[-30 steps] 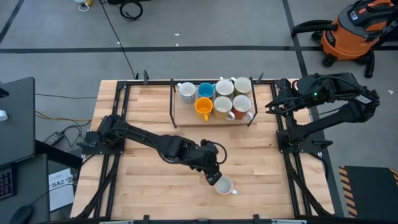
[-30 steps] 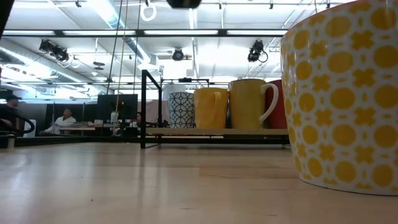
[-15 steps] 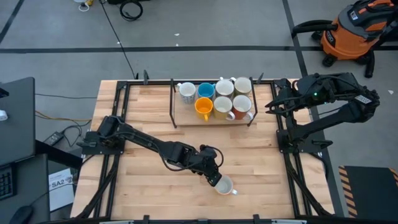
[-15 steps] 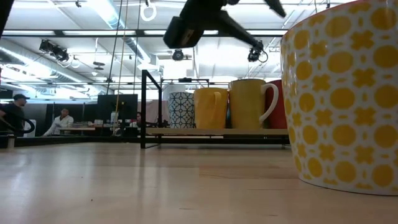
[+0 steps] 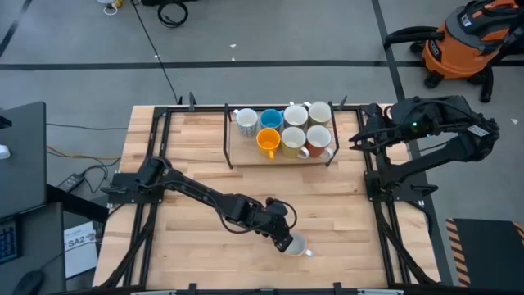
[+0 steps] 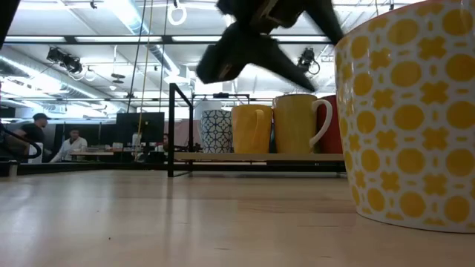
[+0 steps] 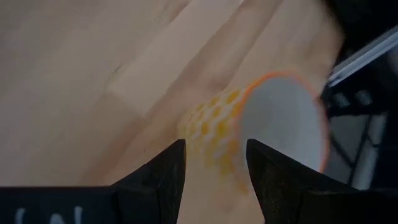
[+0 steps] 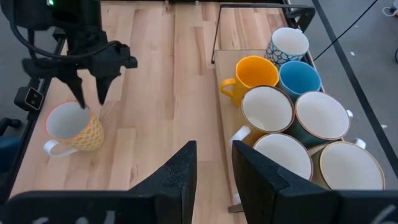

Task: Place coffee mugs
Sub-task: Put the orange cup on the shelf aligned with the blue cup

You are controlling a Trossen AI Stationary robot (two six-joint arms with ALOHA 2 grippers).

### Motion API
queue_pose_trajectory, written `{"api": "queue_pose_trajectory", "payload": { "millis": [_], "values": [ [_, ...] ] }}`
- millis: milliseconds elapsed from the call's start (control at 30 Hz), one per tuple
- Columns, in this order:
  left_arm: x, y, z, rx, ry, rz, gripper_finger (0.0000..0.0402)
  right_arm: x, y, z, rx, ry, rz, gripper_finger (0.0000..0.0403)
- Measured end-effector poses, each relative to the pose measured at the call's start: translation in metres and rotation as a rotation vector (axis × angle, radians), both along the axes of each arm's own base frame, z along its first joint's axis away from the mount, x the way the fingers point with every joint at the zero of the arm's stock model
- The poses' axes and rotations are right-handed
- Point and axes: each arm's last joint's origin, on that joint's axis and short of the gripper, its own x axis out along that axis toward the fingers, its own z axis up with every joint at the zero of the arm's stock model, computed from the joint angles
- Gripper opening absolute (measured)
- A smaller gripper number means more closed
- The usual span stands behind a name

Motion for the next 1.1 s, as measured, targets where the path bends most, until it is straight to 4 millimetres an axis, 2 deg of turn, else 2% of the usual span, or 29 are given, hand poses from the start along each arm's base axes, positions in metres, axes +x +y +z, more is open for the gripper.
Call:
{"api": "queue_pose_trajectory", "payload": {
  "millis": [267, 467, 733, 967, 1100],
  "values": [
    [0.001, -0.004, -0.015, -0.026, 0.063, -0.049, 0.0176, 0.005, 0.0, -0.001, 0.002, 0.014, 0.003, 0.0107],
    [-0.001, -0.003, -0.017, -0.026, 0.094, -0.057, 0.0171, 0.009, 0.001, -0.002, 0.001, 0.027, 0.003, 0.0107],
    [-0.005, 0.003, -0.02, -0.014, 0.162, -0.053, 0.0111, 0.013, 0.001, -0.003, 0.0, 0.039, 0.003, 0.0107],
    [-0.003, 0.018, -0.007, 0.072, 0.229, -0.147, 0.003, 0.013, 0.001, -0.003, 0.0, 0.038, 0.002, 0.0107],
    [-0.002, 0.032, 0.015, 0.167, 0.266, -0.246, 0.0029, 0.013, 0.001, -0.003, 0.0, 0.038, 0.003, 0.0107]
  ]
}}
